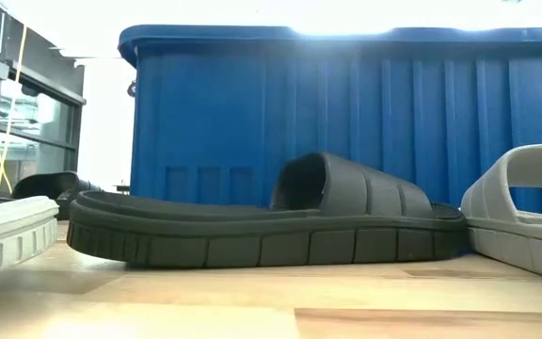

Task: Pick and place slides into bin
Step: Put the black slides on top of the black slides into the blue bin

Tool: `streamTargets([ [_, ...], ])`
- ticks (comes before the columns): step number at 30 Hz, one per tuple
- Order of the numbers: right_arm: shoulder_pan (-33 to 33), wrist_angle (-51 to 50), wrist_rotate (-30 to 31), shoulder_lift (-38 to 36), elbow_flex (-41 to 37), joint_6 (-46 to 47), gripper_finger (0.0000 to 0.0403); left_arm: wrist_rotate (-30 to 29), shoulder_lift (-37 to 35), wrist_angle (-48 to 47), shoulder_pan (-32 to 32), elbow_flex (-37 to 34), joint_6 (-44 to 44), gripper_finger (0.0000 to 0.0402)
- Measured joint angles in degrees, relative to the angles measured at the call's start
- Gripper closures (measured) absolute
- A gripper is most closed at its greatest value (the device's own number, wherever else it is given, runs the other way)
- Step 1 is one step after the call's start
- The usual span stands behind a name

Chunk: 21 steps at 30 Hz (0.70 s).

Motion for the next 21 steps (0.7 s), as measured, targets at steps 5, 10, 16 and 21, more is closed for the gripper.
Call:
streamTargets([
  [5,-0.01,0.01,1.68,0.00,0.00,-0.10,0.0263,0.18,-4.73,-3.72,0.04,-0.02,-5.02,0.0204],
  [10,-0.02,0.02,3.05,0.00,0.00,-0.08,0.0263,-2.80,-12.59,0.28,-0.46,-6.89,-7.09,0.0204],
  [16,-0.02,0.02,4.65,0.00,0.00,0.53,0.0263,-5.64,-24.55,13.70,-2.71,-24.38,-5.45,0.0204],
  [21,-0.02,0.02,6.82,0.00,0.00,0.47,0.0263,-4.47,-27.48,26.06,-2.91,-32.99,0.36,0.0204],
])
